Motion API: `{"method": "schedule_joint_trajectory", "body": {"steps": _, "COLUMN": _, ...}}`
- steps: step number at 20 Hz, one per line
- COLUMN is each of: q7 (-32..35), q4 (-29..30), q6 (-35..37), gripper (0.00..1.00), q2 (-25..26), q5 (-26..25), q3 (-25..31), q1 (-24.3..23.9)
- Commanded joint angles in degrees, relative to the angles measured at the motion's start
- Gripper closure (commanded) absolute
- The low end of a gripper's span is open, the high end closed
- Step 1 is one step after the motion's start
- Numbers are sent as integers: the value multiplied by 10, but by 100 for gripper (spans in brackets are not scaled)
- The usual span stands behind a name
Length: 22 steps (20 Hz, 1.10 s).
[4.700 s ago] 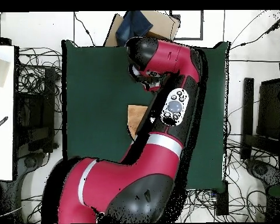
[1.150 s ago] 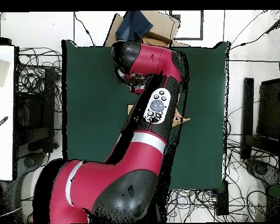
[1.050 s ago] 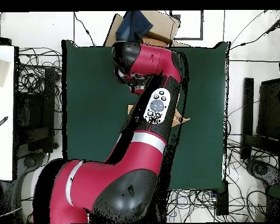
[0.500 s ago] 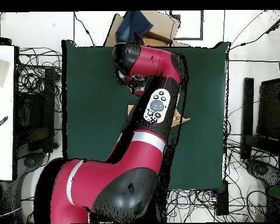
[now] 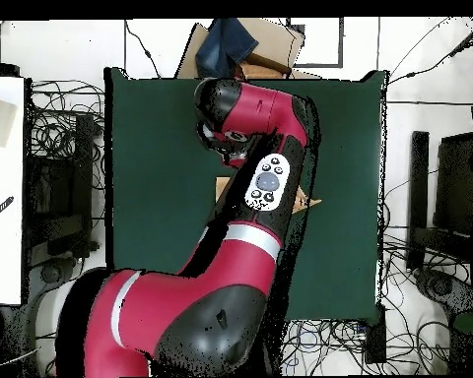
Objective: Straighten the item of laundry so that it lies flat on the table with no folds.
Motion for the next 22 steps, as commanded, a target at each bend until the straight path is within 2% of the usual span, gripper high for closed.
{"method": "schedule_joint_trajectory", "body": {"steps": 1, "q7": 156, "q4": 92, "q6": -7, "gripper": 0, "q2": 5, "q5": 14, "q3": 15, "q1": 4}}
{"method": "schedule_joint_trajectory", "body": {"steps": 6, "q7": 153, "q4": 112, "q6": -15, "gripper": 0, "q2": -1, "q5": 7, "q3": 8, "q1": 6}}
{"method": "schedule_joint_trajectory", "body": {"steps": 16, "q7": 164, "q4": 94, "q6": -37, "gripper": 0, "q2": 19, "q5": 17, "q3": 16, "q1": 6}}
{"method": "schedule_joint_trajectory", "body": {"steps": 22, "q7": 149, "q4": 46, "q6": -61, "gripper": 0, "q2": 47, "q5": 9, "q3": 15, "q1": -8}}
